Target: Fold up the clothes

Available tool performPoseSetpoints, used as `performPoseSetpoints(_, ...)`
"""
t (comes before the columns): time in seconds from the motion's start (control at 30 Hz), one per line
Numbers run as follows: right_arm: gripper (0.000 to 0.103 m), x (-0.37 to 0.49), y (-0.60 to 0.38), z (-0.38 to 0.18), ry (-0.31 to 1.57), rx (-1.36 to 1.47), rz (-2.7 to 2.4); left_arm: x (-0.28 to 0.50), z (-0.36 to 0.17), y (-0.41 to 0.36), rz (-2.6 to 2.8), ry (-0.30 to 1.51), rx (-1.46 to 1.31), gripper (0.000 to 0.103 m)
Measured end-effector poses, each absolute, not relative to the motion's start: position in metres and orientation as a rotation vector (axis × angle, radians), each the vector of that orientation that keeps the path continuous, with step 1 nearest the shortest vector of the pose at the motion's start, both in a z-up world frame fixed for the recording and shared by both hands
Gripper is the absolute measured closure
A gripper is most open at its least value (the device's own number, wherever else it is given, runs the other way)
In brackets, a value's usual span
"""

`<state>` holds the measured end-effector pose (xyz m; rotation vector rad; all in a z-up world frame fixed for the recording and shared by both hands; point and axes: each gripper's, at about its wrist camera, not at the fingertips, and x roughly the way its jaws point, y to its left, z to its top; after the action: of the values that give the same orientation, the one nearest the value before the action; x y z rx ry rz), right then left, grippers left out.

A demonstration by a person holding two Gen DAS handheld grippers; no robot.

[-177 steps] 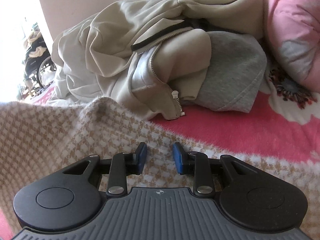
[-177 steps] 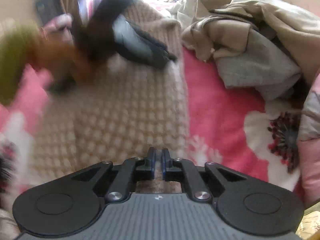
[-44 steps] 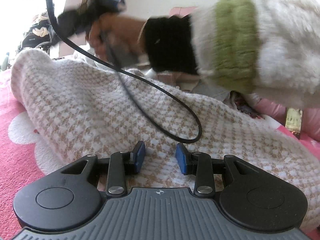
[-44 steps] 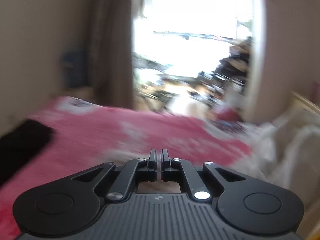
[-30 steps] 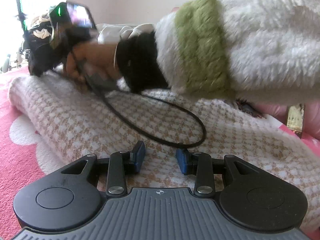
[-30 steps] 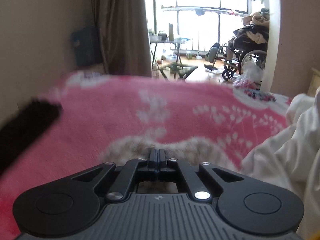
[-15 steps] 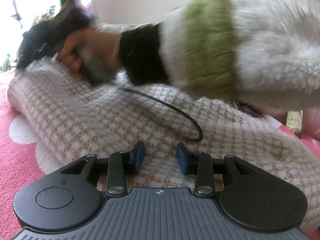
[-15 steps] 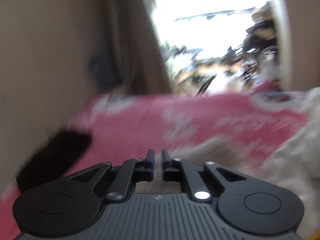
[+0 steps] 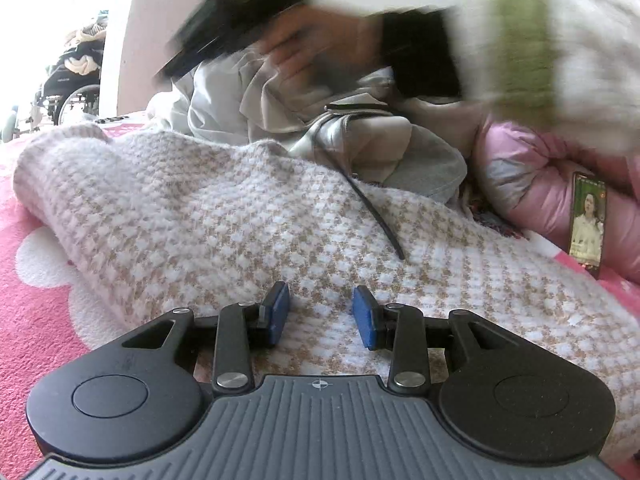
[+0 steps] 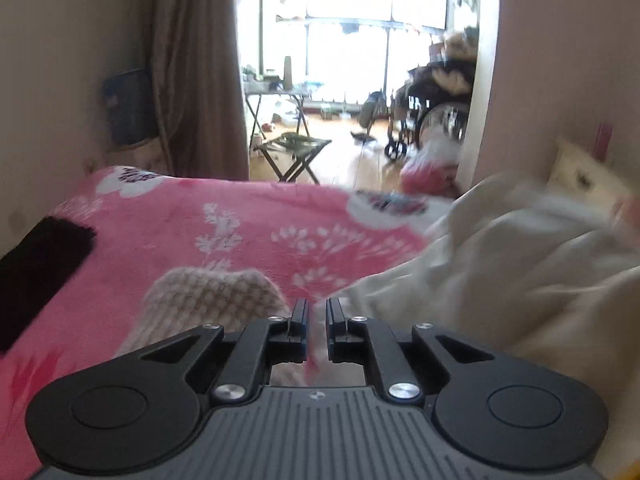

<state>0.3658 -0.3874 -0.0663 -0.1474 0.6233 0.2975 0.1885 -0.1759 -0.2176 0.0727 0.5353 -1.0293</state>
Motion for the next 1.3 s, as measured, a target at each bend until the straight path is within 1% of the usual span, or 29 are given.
performPoseSetpoints(0.1,0.094,0.321,-0.407,-0.051,0.664,-0.148,0.334,0.189,-0.218,-0.174,-1.027,0.535,0.073,0.068)
performPoseSetpoints(0.17,0.094,0.302,-0.406,-0.064,0.715,-0.168,0.356,0.189,-0.217,-0.172,-1.026,0.535,0.074,0.068)
performPoseSetpoints(0.27,0.094,0.291,-0.407,-0.107,0.815,-0.135,0.349,0.19,-0.215,-0.171,-1.025,0.534,0.077,0.068)
performPoseSetpoints(0.33,0.098,0.293,-0.412,-0.158,0.921,-0.132,0.265,0.189,-0.214,-0.172,-1.02,0.526,0.087,0.068)
performPoseSetpoints(0.37,0.098,0.292,-0.418,-0.177,0.943,-0.109,0.23,0.189,-0.214,-0.172,-1.021,0.525,0.087,0.068)
performPoseSetpoints(0.43,0.098,0.284,-0.439,-0.173,0.909,0.084,0.189,0.189,-0.214,-0.172,-1.023,0.523,0.086,0.067)
performPoseSetpoints(0.47,0.096,0.277,-0.446,-0.166,0.894,0.139,0.162,0.189,-0.214,-0.171,-1.025,0.522,0.086,0.067)
performPoseSetpoints(0.53,0.09,0.252,-0.449,-0.134,0.875,0.107,0.099,0.188,-0.213,-0.17,-1.03,0.514,0.101,0.067)
performPoseSetpoints(0.73,0.09,0.108,-0.457,-0.026,0.785,-0.079,-0.02,0.182,-0.201,-0.169,-1.045,0.487,0.133,0.067)
performPoseSetpoints(0.77,0.09,0.086,-0.457,-0.015,0.769,-0.088,-0.034,0.178,-0.197,-0.17,-1.045,0.474,0.15,0.067)
performPoseSetpoints(0.87,0.09,0.043,-0.449,-0.008,0.756,-0.109,-0.038,0.164,-0.183,-0.173,-1.055,0.448,0.195,0.067)
performPoseSetpoints(0.93,0.09,0.036,-0.435,-0.026,0.769,-0.086,0.03,0.145,-0.173,-0.176,-1.083,0.434,0.235,0.067)
performPoseSetpoints(1.0,0.09,0.037,-0.418,-0.055,0.789,-0.052,0.099,0.125,-0.169,-0.185,-1.131,0.45,0.285,0.067)
performPoseSetpoints(1.03,0.091,0.039,-0.41,-0.075,0.814,-0.039,0.128,0.115,-0.169,-0.19,-1.159,0.464,0.319,0.067)
performPoseSetpoints(1.07,0.094,0.042,-0.403,-0.102,0.863,-0.046,0.129,0.104,-0.174,-0.199,-1.164,0.489,0.367,0.067)
performPoseSetpoints(1.1,0.093,0.045,-0.398,-0.131,0.92,-0.065,0.101,0.096,-0.181,-0.205,-1.143,0.503,0.403,0.068)
performPoseSetpoints(1.13,0.093,0.046,-0.395,-0.154,0.932,-0.07,0.074,0.09,-0.187,-0.21,-1.111,0.5,0.426,0.068)
performPoseSetpoints(1.17,0.093,0.044,-0.397,-0.158,0.894,-0.04,0.053,0.086,-0.191,-0.213,-1.084,0.496,0.431,0.068)
performPoseSetpoints(1.23,0.094,0.046,-0.406,-0.146,0.885,0.059,0.02,0.087,-0.182,-0.215,-1.05,0.513,0.436,0.068)
performPoseSetpoints(1.3,0.09,0.039,-0.406,-0.129,0.85,0.08,0.016,0.087,-0.165,-0.214,-1.011,0.526,0.448,0.068)
